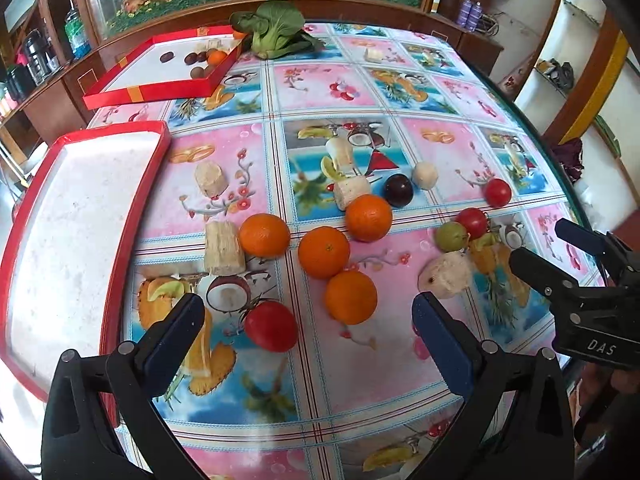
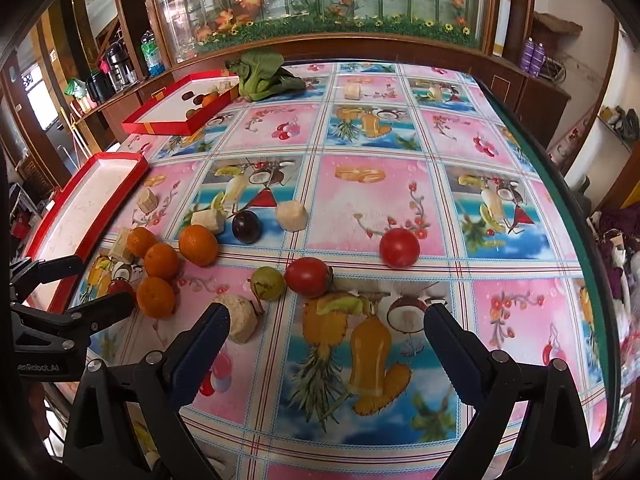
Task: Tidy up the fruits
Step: 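Move both tools toward the fruits on the tablecloth, then grasp the round tan ball with the right tool while the left tool grasps a red tomato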
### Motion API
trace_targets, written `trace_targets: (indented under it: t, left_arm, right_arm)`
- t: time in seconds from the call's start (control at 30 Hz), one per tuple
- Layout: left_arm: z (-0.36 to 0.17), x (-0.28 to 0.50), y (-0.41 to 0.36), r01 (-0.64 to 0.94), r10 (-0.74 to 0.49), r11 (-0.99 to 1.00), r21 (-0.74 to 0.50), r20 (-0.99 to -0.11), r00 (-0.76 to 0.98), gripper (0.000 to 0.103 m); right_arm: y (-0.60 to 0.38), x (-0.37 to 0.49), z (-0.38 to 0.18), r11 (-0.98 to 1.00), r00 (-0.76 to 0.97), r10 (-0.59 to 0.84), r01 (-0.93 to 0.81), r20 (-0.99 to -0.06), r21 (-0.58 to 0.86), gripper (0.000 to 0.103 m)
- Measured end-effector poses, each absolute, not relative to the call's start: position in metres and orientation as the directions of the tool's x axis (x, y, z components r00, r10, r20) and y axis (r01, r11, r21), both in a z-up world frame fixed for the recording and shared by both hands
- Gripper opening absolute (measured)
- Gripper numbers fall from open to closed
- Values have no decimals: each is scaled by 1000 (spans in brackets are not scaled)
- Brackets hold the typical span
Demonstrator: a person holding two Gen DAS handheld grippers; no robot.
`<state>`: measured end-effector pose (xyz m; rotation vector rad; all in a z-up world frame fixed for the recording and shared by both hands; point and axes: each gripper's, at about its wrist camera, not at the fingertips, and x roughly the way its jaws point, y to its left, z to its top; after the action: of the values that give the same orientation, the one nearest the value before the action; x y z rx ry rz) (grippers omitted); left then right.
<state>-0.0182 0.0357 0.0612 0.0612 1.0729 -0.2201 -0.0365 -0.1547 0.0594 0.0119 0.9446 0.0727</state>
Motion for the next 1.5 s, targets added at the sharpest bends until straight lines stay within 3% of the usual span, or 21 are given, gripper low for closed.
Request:
trace_targets:
  t: [0.73, 1.03, 1.2, 1.37, 1.5]
  left_arm:
    - [46, -33, 75, 178, -236, 967, -181, -898, 371, 103]
    - [43, -29, 89, 136, -286, 958, -254, -888, 360, 103]
    - [40, -29, 98, 122, -313, 950, -289, -885, 345, 96]
    - [35, -28, 95, 131, -328, 944, -302, -889, 319, 78]
    - [34, -26, 84, 175, -311, 948, -267, -895, 318, 71]
  right_arm:
    - [-149, -39, 55, 995, 546, 103, -45, -831, 94, 94]
    - [-150, -41, 53, 992, 525, 125, -54, -842, 114, 82]
    - [-147, -44, 50, 988, 508, 153, -82, -848, 129, 76]
    - [-135, -45, 46, 982, 487, 184, -129, -854, 138, 70]
    - [-125, -43, 42, 976, 469, 206, -166, -859, 144, 66]
